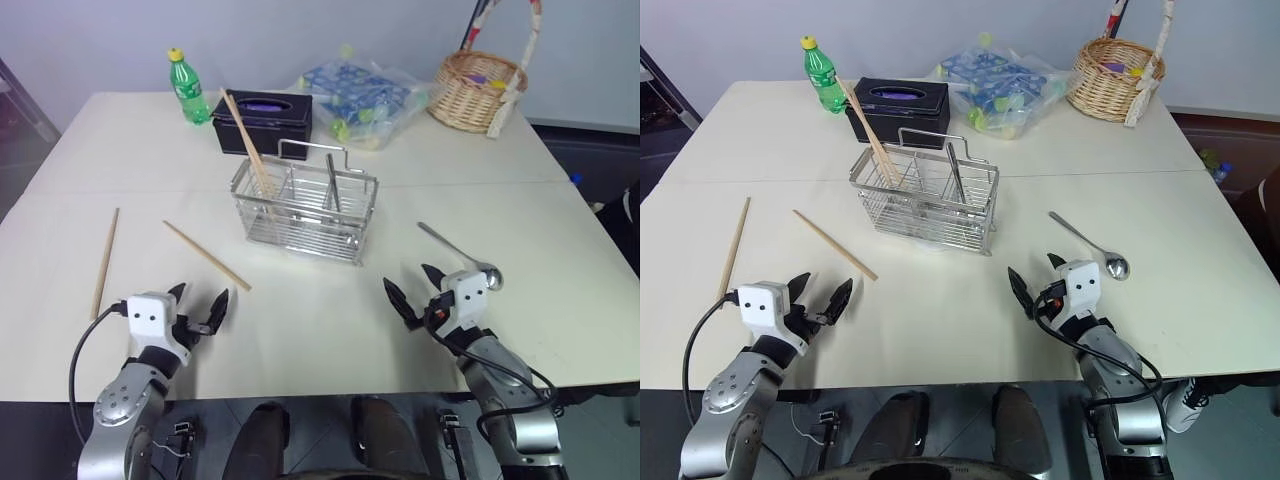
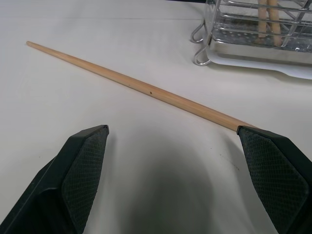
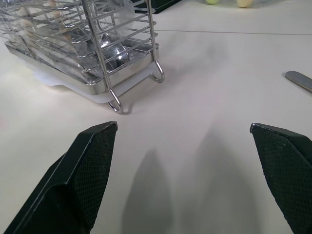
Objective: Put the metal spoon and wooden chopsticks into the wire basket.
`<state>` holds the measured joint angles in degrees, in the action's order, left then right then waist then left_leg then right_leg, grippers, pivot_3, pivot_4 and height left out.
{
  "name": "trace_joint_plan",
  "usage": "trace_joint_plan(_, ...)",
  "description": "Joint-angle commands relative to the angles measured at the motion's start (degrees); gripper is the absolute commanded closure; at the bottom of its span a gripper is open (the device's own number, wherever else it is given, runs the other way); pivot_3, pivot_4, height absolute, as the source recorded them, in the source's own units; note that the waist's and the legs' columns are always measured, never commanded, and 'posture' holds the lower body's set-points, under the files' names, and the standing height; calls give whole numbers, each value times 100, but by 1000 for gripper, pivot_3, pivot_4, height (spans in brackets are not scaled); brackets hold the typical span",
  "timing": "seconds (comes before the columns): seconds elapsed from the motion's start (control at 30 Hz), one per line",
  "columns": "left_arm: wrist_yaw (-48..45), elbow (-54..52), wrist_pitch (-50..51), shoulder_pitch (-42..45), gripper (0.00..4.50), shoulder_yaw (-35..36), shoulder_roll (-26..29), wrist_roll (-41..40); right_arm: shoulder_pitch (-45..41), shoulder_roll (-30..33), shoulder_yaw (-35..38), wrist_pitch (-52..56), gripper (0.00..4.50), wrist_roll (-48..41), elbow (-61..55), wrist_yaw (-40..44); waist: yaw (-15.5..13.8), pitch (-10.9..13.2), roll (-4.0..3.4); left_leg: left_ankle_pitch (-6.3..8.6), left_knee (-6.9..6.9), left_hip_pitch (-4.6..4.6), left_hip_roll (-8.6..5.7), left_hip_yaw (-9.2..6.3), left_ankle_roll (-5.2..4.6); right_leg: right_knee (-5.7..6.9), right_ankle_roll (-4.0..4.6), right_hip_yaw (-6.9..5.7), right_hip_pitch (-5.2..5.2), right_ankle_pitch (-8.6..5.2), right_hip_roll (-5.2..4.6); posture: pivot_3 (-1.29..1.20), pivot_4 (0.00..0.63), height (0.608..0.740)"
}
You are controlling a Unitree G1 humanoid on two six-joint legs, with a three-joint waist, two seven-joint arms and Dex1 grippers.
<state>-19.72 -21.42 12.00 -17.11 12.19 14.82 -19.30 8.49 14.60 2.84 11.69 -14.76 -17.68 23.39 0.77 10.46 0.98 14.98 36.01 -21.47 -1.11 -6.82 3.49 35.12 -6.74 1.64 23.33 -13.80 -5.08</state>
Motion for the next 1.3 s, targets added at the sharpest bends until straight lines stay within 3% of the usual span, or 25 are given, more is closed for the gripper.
trace_joint_plan(0.03, -10, -99, -119, -6, 66, 82, 36, 0, -44, 18, 2, -58, 0, -44, -111, 26, 1, 0, 0, 0, 0, 0, 0, 0, 0, 0, 0, 0, 0, 0, 0, 0, 150, 740)
trace_joint_plan(0.37, -216, -244, -51, 35, 66, 133, 238, -120, -102, 34, 23, -33, 0, -39, -87, 19, 1, 0, 0, 0, 0, 0, 0, 0, 0, 0, 0, 0, 0, 0, 0, 0, 150, 740)
trace_joint_plan(0.6, -1283, -900, 376, -128, 66, 489, 1217, -1085, -211, 79, 46, -6, 0, -43, -9, 59, 6, 2, -5, 0, -1, 0, 2, 1, 0, 0, 11, 0, 2, -6, 0, 0, 150, 740)
trace_joint_plan(1.0, -2791, -1370, 1360, 314, 66, 1193, 3061, -2512, -359, 113, 38, 13, 0, -40, 104, 150, 23, 9, -16, 0, -4, 0, 3, 3, 0, 0, 14, -1, 4, -7, 1, 0, 150, 740)
trace_joint_plan(1.3, -3648, -1226, 1740, 1151, 66, 887, 3674, -3042, -389, 128, 34, 32, 0, -37, 92, 157, 26, 16, -25, 0, -5, 1, 4, 4, 0, 2, 14, -1, 5, -7, 2, 0, 150, 740)
